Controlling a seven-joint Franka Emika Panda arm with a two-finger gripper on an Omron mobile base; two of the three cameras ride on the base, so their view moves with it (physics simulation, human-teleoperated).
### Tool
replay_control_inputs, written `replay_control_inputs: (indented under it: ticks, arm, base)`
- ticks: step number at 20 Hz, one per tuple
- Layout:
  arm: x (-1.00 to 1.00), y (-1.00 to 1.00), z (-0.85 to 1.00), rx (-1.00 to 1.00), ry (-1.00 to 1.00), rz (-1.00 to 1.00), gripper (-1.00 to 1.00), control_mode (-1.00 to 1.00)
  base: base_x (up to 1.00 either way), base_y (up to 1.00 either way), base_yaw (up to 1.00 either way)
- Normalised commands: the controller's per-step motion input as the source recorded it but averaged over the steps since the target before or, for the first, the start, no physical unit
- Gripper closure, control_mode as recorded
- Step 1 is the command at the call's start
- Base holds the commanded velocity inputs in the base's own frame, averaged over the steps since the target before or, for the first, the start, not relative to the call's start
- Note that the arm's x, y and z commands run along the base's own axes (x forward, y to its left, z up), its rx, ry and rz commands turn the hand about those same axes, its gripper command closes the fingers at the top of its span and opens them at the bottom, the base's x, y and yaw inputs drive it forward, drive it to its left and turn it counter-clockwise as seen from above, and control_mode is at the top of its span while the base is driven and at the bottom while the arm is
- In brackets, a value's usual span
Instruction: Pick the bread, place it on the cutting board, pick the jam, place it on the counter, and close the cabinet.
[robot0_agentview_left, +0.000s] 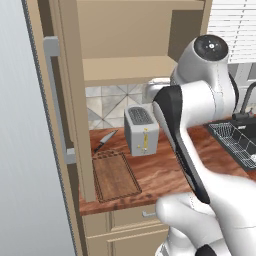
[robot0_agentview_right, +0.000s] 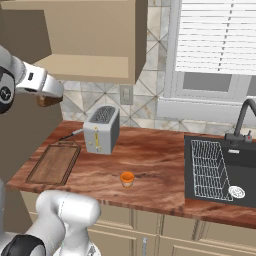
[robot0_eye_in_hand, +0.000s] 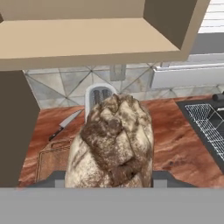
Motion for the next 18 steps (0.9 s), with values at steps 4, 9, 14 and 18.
replay_control_inputs:
  ticks: [4, 9, 14, 18]
  arm:
    - [-0.30, 0.18, -0.21, 0.00, 0.05, 0.01, 1.00, -1.00]
    - [-0.15, 0.15, -0.18, 0.00, 0.03, 0.00, 1.00, -1.00]
    - [-0.05, 0.07, -0.28, 0.00, 0.00, 0.02, 1.00, -1.00]
    - [0.00, 0.10, -0.42, 0.00, 0.00, 0.05, 1.00, -1.00]
  base:
    - [0.00, 0.00, 0.00]
    - [0.00, 0.00, 0.00]
    - [0.00, 0.00, 0.00]
    - [0.00, 0.00, 0.00]
